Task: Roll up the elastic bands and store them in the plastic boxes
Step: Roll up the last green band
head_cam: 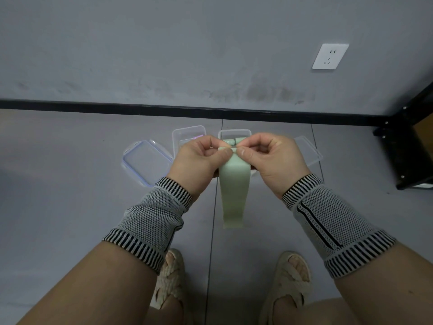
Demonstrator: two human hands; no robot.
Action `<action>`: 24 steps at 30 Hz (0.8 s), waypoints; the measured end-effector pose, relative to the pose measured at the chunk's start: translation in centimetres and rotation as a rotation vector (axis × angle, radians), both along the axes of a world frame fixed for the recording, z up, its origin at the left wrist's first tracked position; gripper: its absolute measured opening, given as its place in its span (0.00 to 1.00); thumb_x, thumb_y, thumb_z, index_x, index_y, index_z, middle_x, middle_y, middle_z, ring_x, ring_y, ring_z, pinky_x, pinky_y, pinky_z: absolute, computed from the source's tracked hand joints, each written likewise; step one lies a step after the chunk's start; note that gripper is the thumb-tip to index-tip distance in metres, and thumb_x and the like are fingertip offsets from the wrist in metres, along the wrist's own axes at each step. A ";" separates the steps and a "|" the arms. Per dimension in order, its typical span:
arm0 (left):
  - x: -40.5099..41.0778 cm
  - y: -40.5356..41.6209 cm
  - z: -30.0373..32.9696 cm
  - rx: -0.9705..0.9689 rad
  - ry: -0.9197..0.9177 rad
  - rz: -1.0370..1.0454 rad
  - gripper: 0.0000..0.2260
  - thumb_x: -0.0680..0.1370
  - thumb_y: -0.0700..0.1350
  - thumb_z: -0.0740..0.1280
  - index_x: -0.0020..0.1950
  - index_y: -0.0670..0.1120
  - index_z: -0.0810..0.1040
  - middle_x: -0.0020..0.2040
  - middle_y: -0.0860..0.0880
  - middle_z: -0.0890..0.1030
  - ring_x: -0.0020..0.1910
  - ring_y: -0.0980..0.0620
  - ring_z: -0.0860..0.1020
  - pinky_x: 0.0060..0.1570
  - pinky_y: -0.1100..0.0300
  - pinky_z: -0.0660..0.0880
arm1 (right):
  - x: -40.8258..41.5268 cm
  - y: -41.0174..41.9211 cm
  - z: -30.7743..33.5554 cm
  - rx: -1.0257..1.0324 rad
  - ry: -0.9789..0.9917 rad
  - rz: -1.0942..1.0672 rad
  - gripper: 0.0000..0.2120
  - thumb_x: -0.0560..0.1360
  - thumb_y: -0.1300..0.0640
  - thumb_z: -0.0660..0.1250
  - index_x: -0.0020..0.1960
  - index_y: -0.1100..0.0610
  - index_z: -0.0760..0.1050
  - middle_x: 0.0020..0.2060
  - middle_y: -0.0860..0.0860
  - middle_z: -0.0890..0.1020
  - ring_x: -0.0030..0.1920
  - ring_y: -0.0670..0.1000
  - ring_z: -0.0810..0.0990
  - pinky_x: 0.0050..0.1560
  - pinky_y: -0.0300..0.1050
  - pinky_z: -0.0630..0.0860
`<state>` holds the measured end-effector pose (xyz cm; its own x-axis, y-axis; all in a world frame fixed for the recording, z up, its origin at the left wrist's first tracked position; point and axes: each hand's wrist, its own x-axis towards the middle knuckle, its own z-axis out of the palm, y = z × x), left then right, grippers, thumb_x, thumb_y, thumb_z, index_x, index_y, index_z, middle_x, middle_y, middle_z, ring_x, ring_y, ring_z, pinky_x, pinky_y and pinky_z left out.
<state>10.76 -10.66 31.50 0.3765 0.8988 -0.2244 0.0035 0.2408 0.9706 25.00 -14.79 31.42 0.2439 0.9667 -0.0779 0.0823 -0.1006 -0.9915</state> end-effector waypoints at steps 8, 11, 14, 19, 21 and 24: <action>-0.5 0.5 0.4 -0.250 -0.129 -0.066 0.11 0.79 0.42 0.59 0.54 0.40 0.79 0.53 0.34 0.80 0.48 0.40 0.79 0.50 0.48 0.77 | 0.4 0.0 0.0 0.001 0.139 -0.081 0.03 0.73 0.63 0.70 0.41 0.57 0.80 0.38 0.56 0.84 0.38 0.50 0.82 0.44 0.48 0.81; -0.6 0.4 0.2 -0.212 -0.110 -0.106 0.11 0.80 0.42 0.59 0.55 0.41 0.79 0.51 0.36 0.82 0.47 0.41 0.81 0.51 0.47 0.78 | 0.4 0.0 0.1 0.003 0.122 -0.101 0.03 0.74 0.62 0.70 0.41 0.57 0.80 0.39 0.56 0.84 0.38 0.50 0.82 0.44 0.49 0.81; -0.6 0.3 0.1 -0.168 -0.067 -0.117 0.11 0.80 0.42 0.59 0.54 0.42 0.80 0.48 0.39 0.83 0.45 0.43 0.82 0.50 0.47 0.78 | 0.4 0.0 0.1 0.005 0.093 -0.104 0.02 0.73 0.62 0.70 0.43 0.58 0.80 0.41 0.58 0.84 0.39 0.51 0.83 0.44 0.47 0.82; -0.5 0.2 0.1 -0.128 -0.018 -0.087 0.10 0.81 0.41 0.59 0.48 0.43 0.80 0.39 0.45 0.83 0.39 0.47 0.82 0.44 0.52 0.80 | 0.3 0.1 0.0 0.004 0.070 -0.110 0.01 0.73 0.62 0.71 0.43 0.58 0.81 0.40 0.58 0.85 0.40 0.53 0.84 0.46 0.51 0.82; -0.3 0.2 0.1 -0.132 -0.020 -0.064 0.10 0.80 0.41 0.59 0.48 0.41 0.79 0.37 0.45 0.82 0.37 0.47 0.81 0.43 0.53 0.79 | 0.3 0.1 0.0 0.005 0.044 -0.118 0.02 0.73 0.62 0.71 0.42 0.57 0.81 0.39 0.57 0.85 0.39 0.52 0.83 0.45 0.52 0.82; -0.1 0.0 0.4 -0.125 -0.015 -0.032 0.10 0.79 0.42 0.61 0.51 0.38 0.79 0.41 0.40 0.83 0.38 0.46 0.81 0.41 0.54 0.80 | 0.3 0.0 0.1 0.015 -0.001 -0.129 0.02 0.73 0.61 0.71 0.41 0.56 0.81 0.37 0.56 0.84 0.37 0.52 0.83 0.42 0.50 0.82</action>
<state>10.62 -10.62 31.93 0.4088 0.8518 -0.3277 -0.0008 0.3594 0.9332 25.32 -14.81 31.49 0.3663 0.9283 -0.0630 0.0707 -0.0953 -0.9929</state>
